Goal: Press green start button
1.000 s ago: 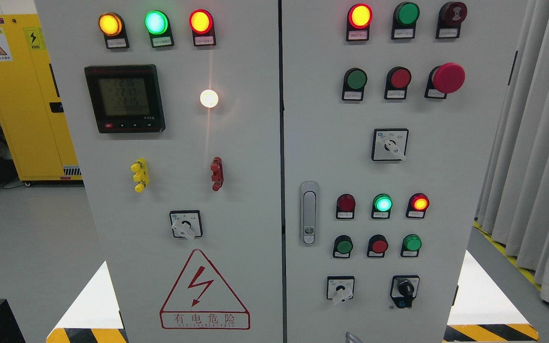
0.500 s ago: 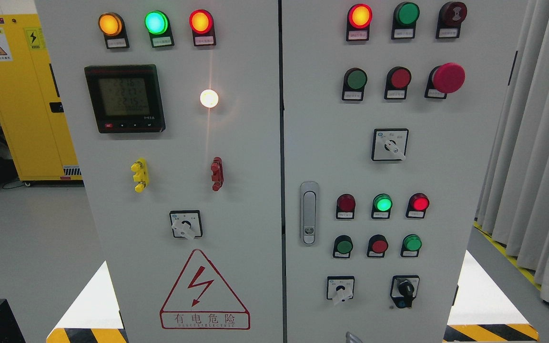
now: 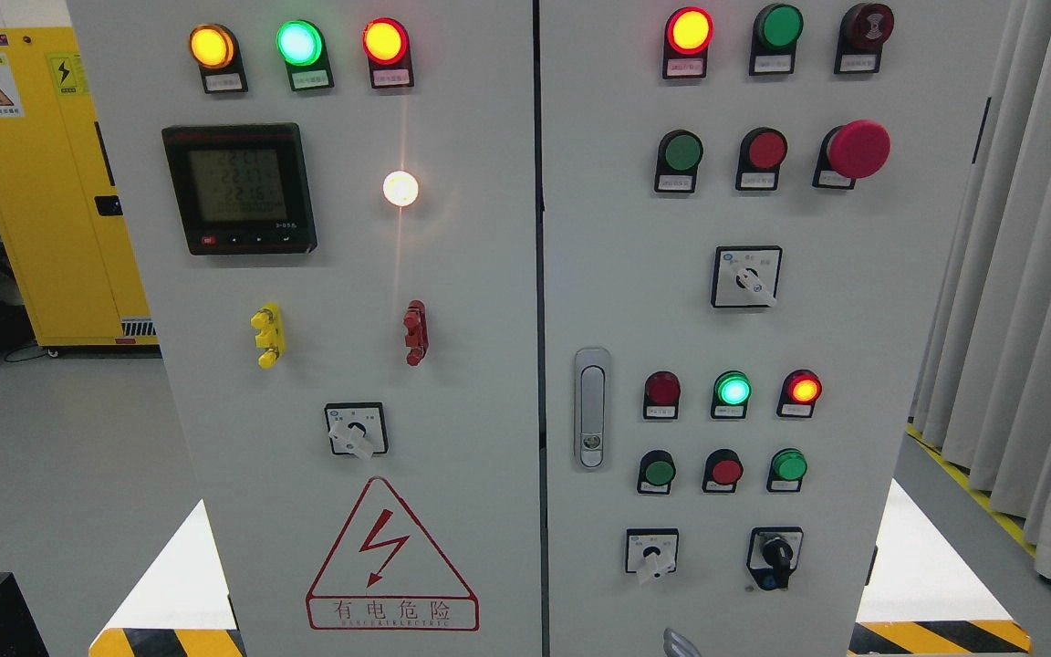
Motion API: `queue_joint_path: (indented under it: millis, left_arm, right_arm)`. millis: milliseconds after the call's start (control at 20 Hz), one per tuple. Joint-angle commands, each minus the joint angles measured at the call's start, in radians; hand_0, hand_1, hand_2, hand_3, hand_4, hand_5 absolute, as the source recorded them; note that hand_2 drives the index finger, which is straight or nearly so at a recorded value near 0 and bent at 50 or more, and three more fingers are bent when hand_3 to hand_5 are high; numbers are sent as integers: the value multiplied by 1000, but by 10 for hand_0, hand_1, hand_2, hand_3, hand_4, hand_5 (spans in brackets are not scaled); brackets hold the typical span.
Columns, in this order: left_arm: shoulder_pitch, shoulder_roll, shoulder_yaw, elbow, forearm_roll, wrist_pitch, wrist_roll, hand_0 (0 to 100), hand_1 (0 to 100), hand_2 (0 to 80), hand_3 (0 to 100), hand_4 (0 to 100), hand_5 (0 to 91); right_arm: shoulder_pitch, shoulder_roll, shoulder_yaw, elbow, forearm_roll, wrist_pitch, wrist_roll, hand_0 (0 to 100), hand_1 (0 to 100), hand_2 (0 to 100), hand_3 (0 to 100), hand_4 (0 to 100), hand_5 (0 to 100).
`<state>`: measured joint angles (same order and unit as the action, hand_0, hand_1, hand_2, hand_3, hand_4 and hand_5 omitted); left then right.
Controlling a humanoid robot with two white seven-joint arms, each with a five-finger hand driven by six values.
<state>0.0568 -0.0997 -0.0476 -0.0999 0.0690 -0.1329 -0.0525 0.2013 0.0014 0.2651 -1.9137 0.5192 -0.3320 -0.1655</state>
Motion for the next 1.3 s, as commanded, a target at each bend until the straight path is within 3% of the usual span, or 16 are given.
queue_joint_path:
  millis: [0, 200, 350, 400, 450, 500, 600, 700, 850, 1250]
  left_arm:
    - [0, 0, 0, 0, 0, -1, 0, 120, 556, 0, 0, 0, 0]
    - [0, 0, 0, -1, 0, -1, 0, 120, 556, 0, 0, 0, 0]
    - [0, 0, 0, 0, 0, -1, 0, 120, 556, 0, 0, 0, 0]
    - [0, 0, 0, 0, 0, -1, 0, 120, 556, 0, 0, 0, 0]
    - [0, 0, 0, 0, 0, -1, 0, 120, 556, 0, 0, 0, 0]
    - [0, 0, 0, 0, 0, -1, 0, 120, 556, 0, 0, 0, 0]
    - [0, 0, 0, 0, 0, -1, 0, 120, 556, 0, 0, 0, 0]
    - [0, 0, 0, 0, 0, -1, 0, 120, 556, 0, 0, 0, 0]
    - [0, 0, 0, 0, 0, -1, 0, 120, 556, 0, 0, 0, 0]
    - [0, 0, 0, -1, 0, -1, 0, 120, 556, 0, 0, 0, 0]
  right_arm:
    - [-43, 38, -122, 16, 317, -2, 0, 493, 762, 0, 425, 559, 487]
    - [-109, 38, -132, 22, 384, 5, 4, 602, 799, 0, 511, 624, 572]
    - [-180, 31, -184, 45, 461, 5, 6, 627, 823, 0, 614, 711, 658]
    - [-204, 31, -193, 56, 482, 5, 6, 653, 833, 0, 678, 772, 737]
    - [-227, 29, -198, 68, 501, 5, 6, 653, 833, 0, 678, 772, 737]
    - [-246, 29, -201, 77, 518, 5, 7, 675, 840, 0, 781, 852, 832]
    - [-279, 25, -201, 94, 562, 8, 11, 682, 845, 0, 790, 863, 858]
    - [-306, 23, -201, 111, 608, 8, 11, 677, 863, 0, 839, 916, 946]
    - [-330, 23, -199, 130, 621, 37, 12, 695, 884, 0, 865, 911, 1000]
    - [-378, 23, -199, 199, 639, 51, 23, 740, 884, 0, 876, 912, 1000]
